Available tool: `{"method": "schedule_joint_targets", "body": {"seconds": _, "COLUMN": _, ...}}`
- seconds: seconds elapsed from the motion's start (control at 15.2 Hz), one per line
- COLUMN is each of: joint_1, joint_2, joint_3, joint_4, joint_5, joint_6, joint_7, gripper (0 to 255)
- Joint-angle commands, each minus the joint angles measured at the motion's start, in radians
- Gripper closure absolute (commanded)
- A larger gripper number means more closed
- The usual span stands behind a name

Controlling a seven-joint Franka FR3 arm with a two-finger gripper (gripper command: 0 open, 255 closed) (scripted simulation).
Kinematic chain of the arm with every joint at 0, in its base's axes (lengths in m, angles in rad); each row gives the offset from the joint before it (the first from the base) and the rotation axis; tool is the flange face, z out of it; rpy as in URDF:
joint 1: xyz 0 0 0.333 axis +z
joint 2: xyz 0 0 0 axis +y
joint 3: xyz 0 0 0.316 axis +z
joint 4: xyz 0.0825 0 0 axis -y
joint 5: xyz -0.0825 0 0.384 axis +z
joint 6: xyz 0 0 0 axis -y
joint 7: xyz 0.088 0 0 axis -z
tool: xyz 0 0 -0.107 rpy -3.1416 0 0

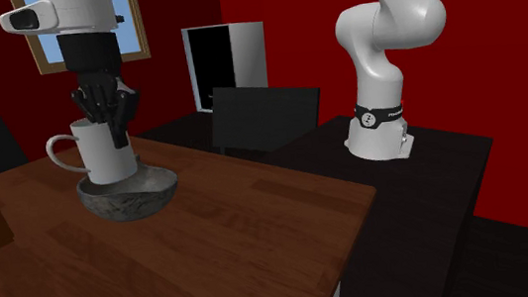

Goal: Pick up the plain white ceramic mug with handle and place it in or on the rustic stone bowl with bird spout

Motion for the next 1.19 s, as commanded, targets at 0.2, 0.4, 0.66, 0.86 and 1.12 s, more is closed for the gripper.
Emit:
{"method": "schedule_joint_targets", "body": {"seconds": 0.2, "joint_1": 0.0, "joint_2": 0.0, "joint_3": 0.0, "joint_4": 0.0, "joint_5": 0.0, "joint_6": 0.0, "joint_7": 0.0, "gripper": 0}}
{"method": "schedule_joint_targets", "body": {"seconds": 0.4, "joint_1": 0.0, "joint_2": 0.0, "joint_3": 0.0, "joint_4": 0.0, "joint_5": 0.0, "joint_6": 0.0, "joint_7": 0.0, "gripper": 0}}
{"method": "schedule_joint_targets", "body": {"seconds": 0.66, "joint_1": 0.003, "joint_2": -0.054, "joint_3": -0.007, "joint_4": 0.057, "joint_5": -0.02, "joint_6": -0.109, "joint_7": 0.013, "gripper": 0}}
{"method": "schedule_joint_targets", "body": {"seconds": 0.86, "joint_1": 0.003, "joint_2": -0.054, "joint_3": -0.007, "joint_4": 0.057, "joint_5": -0.02, "joint_6": -0.109, "joint_7": 0.013, "gripper": 0}}
{"method": "schedule_joint_targets", "body": {"seconds": 1.12, "joint_1": 0.003, "joint_2": -0.054, "joint_3": -0.007, "joint_4": 0.057, "joint_5": -0.02, "joint_6": -0.109, "joint_7": 0.013, "gripper": 0}}
